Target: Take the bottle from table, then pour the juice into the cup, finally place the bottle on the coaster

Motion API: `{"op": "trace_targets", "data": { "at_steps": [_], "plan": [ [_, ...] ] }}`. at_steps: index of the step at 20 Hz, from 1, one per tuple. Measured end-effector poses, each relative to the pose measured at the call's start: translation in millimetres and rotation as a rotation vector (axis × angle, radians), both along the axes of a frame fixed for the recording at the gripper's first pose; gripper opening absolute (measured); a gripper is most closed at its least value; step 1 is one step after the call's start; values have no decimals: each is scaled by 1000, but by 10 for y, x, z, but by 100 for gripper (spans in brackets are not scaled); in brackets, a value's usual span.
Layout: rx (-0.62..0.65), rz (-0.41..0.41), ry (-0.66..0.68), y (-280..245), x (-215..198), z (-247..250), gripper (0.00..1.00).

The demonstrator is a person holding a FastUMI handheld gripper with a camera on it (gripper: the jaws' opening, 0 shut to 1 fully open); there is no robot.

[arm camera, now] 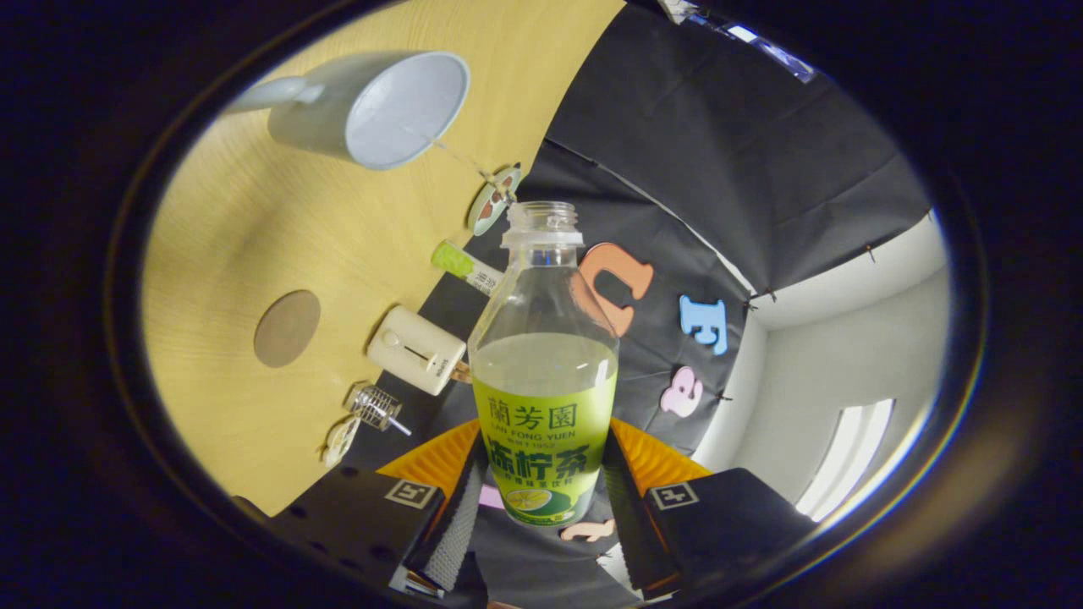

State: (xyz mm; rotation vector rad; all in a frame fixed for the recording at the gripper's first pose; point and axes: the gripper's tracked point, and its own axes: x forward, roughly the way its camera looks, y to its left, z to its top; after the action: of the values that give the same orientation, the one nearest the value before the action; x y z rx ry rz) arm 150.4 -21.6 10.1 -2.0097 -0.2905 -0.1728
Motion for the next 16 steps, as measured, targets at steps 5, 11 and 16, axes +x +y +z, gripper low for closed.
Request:
{"op": "trace_targets", "data": {
  "at_steps": [5,11,16],
  "plan": [
    [48,-3,12,-33,-2,-12,76],
    [214,-19,58,-105,-54,-149,77],
    [477,-46,131,-222,-149,-248,77]
  ]
}}
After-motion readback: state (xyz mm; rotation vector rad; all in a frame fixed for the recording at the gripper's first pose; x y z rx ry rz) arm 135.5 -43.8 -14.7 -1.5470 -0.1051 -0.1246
